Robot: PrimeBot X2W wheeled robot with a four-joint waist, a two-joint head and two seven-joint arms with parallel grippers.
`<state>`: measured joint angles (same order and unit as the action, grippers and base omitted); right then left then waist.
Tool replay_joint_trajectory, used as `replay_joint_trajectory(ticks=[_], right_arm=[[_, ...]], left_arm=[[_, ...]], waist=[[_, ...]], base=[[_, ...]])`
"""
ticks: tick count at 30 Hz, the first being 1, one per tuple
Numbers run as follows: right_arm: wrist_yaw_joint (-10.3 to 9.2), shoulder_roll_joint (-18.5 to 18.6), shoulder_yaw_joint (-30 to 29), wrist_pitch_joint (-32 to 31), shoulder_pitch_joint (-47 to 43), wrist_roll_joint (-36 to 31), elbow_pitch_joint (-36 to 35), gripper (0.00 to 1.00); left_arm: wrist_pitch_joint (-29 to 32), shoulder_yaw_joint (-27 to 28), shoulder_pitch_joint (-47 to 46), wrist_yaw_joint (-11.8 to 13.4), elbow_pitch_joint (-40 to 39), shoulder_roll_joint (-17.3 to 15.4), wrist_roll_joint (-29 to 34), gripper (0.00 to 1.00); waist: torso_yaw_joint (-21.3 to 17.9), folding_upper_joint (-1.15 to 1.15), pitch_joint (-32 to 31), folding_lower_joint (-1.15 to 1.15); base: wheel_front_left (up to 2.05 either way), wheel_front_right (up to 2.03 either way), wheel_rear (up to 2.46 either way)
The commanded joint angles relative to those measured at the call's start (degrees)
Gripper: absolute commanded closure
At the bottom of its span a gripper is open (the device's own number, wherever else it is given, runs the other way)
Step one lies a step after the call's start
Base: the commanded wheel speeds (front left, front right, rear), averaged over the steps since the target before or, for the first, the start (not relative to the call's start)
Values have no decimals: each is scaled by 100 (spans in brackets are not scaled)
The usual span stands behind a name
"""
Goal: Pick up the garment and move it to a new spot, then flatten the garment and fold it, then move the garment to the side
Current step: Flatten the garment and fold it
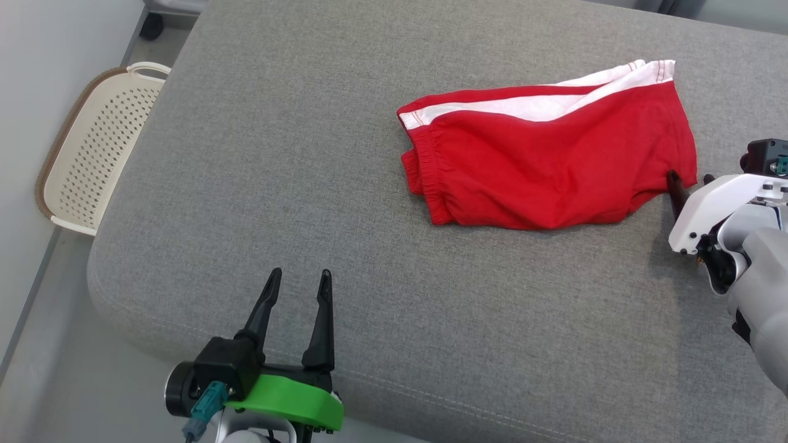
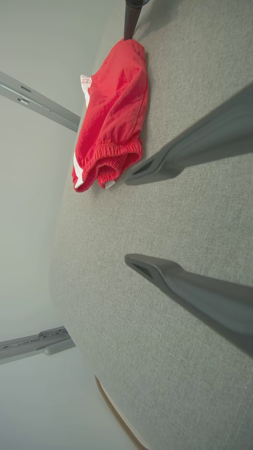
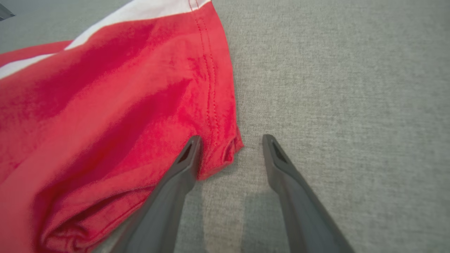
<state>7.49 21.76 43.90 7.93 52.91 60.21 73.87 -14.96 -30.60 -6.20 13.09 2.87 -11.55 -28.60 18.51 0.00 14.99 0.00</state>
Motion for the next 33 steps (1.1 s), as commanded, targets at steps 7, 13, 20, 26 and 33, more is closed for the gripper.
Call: replay_joint_trajectory(ticks=[7,13,20,26,33], right_arm=[[-1,-135,-127,-159,-180,-105,30,100],[-6,-35,-304,-64,-169,-239,32,100],[-4,-307,-512,333,-348,-261,24,100],[-4,-593,-447,529,-707,-293,-50,100],[-5,-706,-379,603,-1089,-247,-241,100]], left_arm=[[-7,-42,-103,-41,32,-7,41,0],[16,-67,-92,-25,54,-26,16,0],[87,-121,-10,-22,140,-54,-46,0],[126,-73,140,46,180,-114,-121,0],[170,-32,268,90,168,-191,-179,0]], waist=[[-10,0,-15,0],[-37,0,-77,0],[-242,0,-396,0],[-606,0,-707,0],[-947,0,-973,0]], base=[[0,0,0],[0,0,0],[0,0,0],[0,0,0],[0,0,0]])
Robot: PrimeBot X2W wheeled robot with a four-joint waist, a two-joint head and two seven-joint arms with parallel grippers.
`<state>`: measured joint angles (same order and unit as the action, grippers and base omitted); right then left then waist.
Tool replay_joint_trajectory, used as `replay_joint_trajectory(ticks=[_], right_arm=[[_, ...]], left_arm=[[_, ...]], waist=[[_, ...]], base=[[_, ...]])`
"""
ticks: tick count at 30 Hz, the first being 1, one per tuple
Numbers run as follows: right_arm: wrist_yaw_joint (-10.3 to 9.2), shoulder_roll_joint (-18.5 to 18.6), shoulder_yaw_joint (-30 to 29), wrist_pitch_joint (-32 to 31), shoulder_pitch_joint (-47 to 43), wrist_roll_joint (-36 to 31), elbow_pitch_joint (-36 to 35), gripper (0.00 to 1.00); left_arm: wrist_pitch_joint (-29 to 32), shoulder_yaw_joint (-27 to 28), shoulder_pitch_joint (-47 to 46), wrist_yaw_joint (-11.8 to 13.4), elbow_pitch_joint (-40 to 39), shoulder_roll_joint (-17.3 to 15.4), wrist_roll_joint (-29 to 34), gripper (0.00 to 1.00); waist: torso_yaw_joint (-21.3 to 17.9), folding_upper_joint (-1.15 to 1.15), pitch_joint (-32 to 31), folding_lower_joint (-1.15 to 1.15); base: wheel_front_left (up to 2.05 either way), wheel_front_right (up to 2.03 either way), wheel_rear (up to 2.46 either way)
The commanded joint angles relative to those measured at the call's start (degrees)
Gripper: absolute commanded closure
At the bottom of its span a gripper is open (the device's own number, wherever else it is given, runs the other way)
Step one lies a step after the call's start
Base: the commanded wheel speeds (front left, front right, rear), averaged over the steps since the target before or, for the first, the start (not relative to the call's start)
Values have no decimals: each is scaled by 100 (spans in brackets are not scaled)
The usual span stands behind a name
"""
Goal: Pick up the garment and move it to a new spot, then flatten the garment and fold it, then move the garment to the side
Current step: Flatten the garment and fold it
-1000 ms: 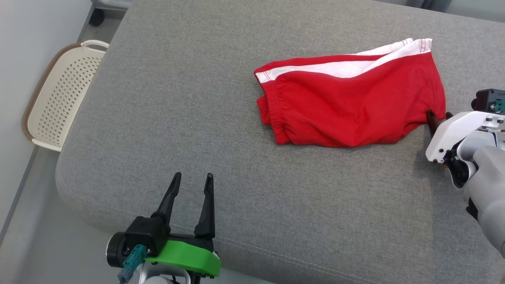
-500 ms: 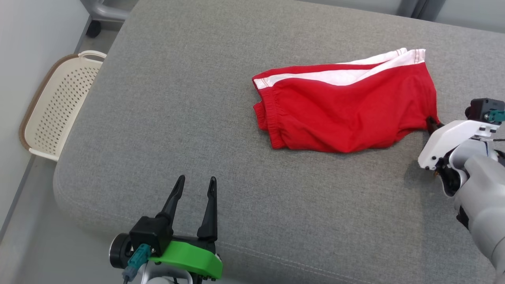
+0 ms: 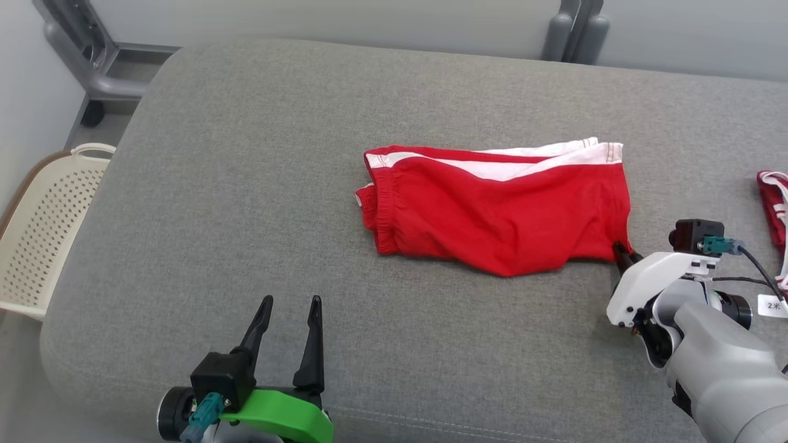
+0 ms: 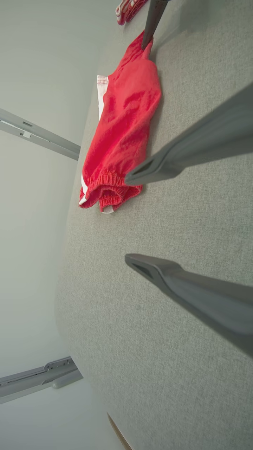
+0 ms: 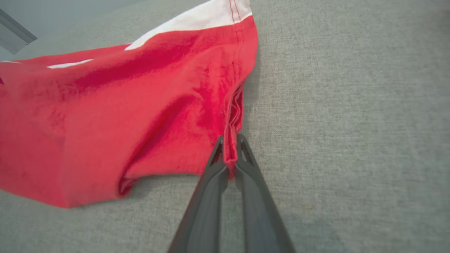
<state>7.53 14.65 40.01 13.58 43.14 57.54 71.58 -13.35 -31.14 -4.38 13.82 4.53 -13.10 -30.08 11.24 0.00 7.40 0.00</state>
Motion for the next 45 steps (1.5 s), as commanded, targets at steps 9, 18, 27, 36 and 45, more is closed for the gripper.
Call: replay_joint_trajectory(ticks=[9,18,27,36,45], right_arm=[[-9,-65,-2,68,-378,81,27,0],[-9,42,-286,167,-485,-110,-248,0],[-7,92,-2216,157,-1517,-2065,-2219,0],[-6,-723,-3529,157,-2980,-3657,-3916,0],[-6,-1099,-3624,-153,-3894,-4352,-5072,0]], left_arm=[[97,-26,185,64,-17,-118,-53,0],[139,120,395,233,44,-191,-172,0],[50,499,746,451,188,-336,-427,0],[32,690,920,509,317,-582,-437,0],[279,599,949,501,273,-912,-314,0]], waist=[[-356,0,-396,0],[-480,0,-715,0],[-769,0,-1105,0],[-1000,0,-1310,0],[-1113,0,-1422,0]], base=[[0,0,0],[0,0,0],[0,0,0],[0,0,0],[0,0,0]])
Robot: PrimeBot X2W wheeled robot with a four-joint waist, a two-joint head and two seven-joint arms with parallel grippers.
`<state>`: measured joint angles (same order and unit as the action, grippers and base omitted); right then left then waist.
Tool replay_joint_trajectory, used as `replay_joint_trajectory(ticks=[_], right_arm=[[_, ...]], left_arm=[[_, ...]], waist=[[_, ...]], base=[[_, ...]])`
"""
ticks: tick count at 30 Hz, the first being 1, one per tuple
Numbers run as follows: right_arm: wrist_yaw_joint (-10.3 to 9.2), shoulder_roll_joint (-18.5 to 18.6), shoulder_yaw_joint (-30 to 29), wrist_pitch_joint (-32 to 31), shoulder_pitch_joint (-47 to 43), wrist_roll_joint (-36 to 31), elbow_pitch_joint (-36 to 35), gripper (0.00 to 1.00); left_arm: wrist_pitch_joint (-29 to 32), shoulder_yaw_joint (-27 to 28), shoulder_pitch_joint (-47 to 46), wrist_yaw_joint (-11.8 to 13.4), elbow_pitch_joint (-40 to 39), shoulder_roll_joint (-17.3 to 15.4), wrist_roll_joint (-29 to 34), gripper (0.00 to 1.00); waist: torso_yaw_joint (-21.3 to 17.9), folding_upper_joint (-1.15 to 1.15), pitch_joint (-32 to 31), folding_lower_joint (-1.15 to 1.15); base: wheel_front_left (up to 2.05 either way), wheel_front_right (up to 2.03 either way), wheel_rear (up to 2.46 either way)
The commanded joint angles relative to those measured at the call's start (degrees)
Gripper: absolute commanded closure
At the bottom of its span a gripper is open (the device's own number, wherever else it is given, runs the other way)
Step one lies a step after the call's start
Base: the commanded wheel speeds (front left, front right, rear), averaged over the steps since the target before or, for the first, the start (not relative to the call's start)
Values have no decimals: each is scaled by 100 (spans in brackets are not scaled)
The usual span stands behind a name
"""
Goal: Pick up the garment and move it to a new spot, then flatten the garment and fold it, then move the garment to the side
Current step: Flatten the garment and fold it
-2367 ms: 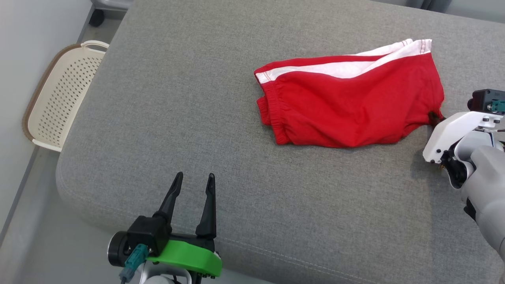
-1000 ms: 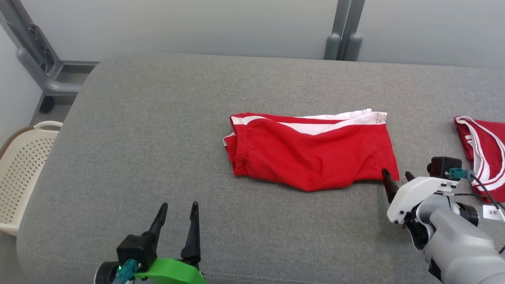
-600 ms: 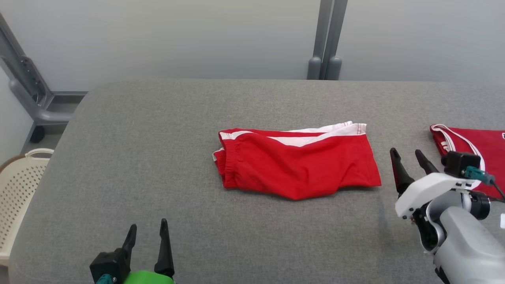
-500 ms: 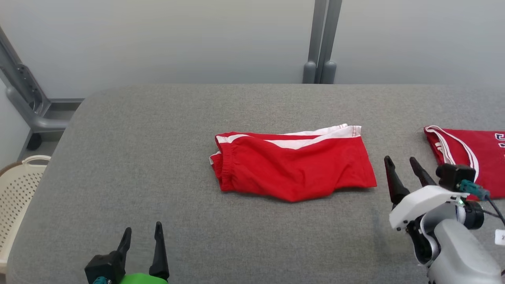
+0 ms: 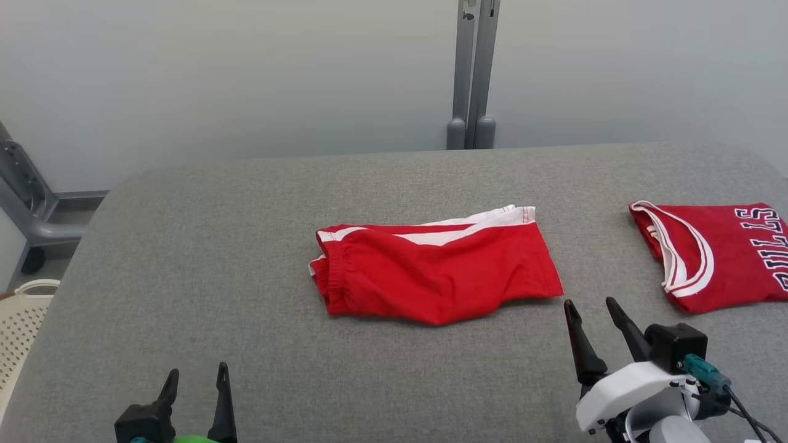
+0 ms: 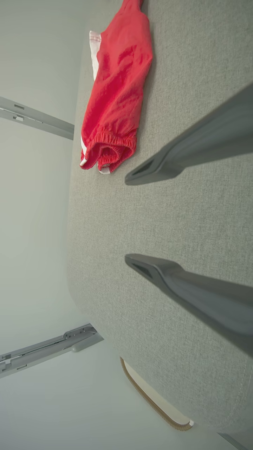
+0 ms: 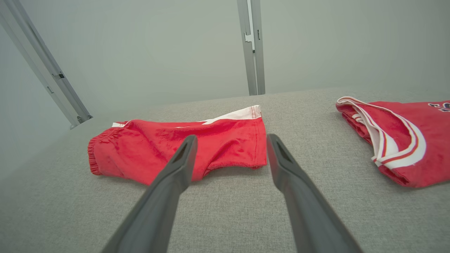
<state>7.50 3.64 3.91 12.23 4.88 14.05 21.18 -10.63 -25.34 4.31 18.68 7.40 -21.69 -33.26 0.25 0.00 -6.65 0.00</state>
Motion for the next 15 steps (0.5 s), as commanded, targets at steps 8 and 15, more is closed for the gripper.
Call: replay_joint_trajectory(ticks=[8,15], right_arm=[[-3,-67,34,-427,-610,-285,-748,0],[-3,-70,71,-562,-801,-267,-951,0]], left_arm=[[2,161,50,-38,47,-144,-147,0],[-63,307,102,8,35,-166,-264,0]], waist=[[-44,0,-67,0],[-82,0,-68,0]], base=[[0,0,0],[0,0,0]])
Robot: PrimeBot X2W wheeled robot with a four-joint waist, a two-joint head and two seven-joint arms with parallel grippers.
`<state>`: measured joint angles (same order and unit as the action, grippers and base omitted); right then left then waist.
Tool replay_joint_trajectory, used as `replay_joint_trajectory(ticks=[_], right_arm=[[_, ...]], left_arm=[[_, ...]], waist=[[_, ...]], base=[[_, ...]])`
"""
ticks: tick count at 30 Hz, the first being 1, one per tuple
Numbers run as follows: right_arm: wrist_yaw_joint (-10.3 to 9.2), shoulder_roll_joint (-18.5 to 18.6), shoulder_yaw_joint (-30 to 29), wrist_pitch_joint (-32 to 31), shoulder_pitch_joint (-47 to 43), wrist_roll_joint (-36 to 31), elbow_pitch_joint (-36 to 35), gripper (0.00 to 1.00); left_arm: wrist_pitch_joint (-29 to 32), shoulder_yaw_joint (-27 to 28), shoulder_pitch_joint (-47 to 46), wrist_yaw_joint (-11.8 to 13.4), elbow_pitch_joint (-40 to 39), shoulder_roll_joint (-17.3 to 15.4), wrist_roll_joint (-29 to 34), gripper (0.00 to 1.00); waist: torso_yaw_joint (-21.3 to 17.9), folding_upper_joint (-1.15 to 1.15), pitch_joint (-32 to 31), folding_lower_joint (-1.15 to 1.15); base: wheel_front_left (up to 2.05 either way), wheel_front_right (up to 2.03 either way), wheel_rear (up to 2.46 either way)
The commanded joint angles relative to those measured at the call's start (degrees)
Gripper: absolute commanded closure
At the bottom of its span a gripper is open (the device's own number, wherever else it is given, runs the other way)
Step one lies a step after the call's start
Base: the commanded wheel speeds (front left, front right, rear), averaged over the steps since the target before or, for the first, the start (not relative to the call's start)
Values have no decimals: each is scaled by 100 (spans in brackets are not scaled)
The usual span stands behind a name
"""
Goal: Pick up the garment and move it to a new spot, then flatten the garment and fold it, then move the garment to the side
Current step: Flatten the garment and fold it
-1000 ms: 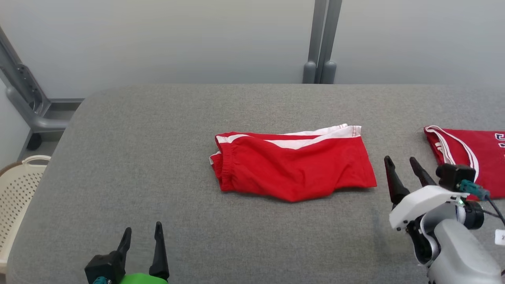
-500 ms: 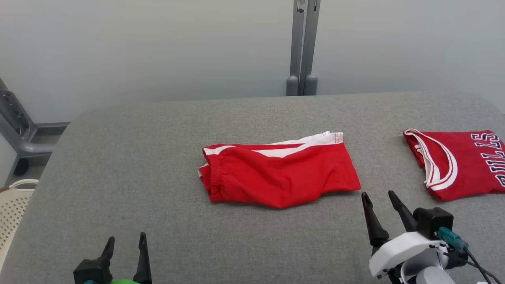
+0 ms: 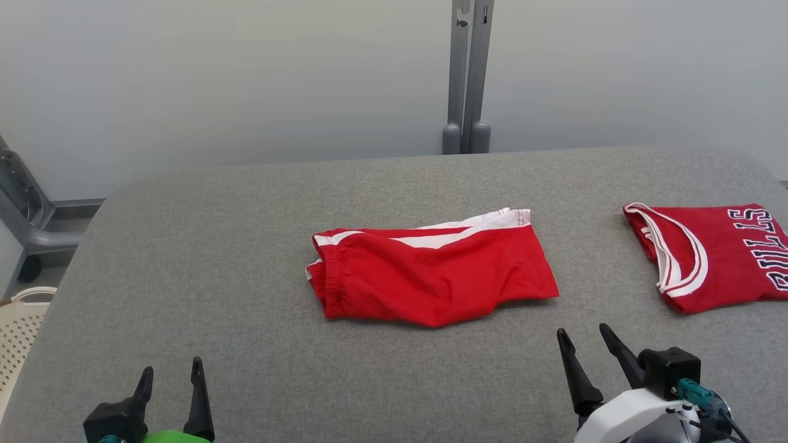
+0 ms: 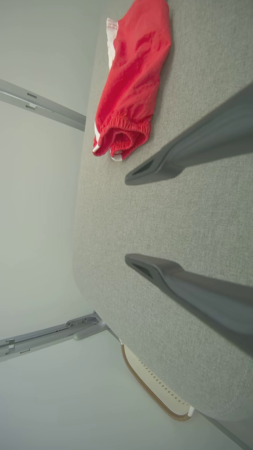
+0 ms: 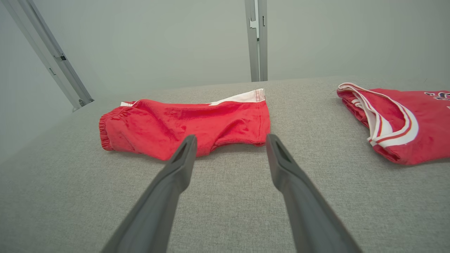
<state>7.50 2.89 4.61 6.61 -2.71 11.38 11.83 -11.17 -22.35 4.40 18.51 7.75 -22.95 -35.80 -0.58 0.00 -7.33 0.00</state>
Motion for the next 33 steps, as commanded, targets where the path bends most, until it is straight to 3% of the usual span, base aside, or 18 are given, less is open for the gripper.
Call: replay_joint_trajectory(ticks=[1,19,24,33], right_arm=[[-3,4,5,-9,-55,20,-36,0],[-3,3,-67,-195,154,142,-103,0],[-3,8,-100,-881,610,191,76,0],[-2,280,-500,-2927,2072,-35,1133,0]], left_arm=[[-18,24,100,28,-12,-45,-26,0],[23,-46,15,52,-135,-34,-51,0],[42,-96,-68,43,-189,-42,-16,0],[174,-276,-323,-28,-288,-76,127,0]], waist=[[-4,0,6,0],[25,0,183,0],[60,0,291,0],[338,0,695,0]], base=[[0,0,0],[0,0,0],[0,0,0],[0,0,0]])
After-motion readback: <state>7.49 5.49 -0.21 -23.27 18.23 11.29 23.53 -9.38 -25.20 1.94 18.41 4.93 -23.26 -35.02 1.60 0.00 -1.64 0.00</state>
